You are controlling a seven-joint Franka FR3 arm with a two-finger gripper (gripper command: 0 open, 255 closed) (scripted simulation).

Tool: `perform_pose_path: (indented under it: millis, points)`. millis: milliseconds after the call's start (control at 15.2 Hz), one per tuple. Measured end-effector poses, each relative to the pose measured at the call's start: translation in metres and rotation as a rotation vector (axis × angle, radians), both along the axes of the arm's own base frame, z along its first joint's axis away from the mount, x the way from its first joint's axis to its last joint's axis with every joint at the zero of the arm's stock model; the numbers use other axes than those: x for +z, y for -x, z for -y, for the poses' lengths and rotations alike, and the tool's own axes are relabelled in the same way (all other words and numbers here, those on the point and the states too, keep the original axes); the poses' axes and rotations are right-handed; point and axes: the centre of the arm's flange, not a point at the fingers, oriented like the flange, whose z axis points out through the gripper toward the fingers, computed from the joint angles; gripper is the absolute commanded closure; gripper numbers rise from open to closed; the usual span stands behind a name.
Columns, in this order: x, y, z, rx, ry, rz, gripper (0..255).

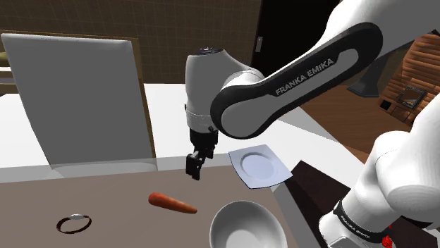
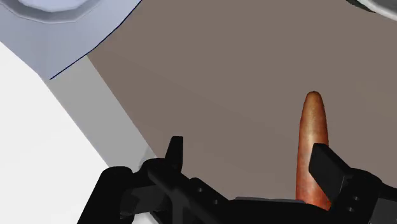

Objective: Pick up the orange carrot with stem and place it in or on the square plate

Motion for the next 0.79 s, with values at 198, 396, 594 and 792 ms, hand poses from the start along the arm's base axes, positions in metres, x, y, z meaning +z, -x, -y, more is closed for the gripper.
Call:
perform_pose_path:
  millis: [198, 396, 594, 792]
  points:
    - [-0.02, -0.003, -0.027, 0.045, -0.013, 0.008, 0]
    - [-0.036, -0.007, -0.062, 0.091, -0.026, 0.017, 0]
    - [-0.053, -0.009, -0.091, 0.13, -0.038, 0.023, 0]
    - [-0.066, -0.012, -0.098, 0.137, -0.04, 0.025, 0]
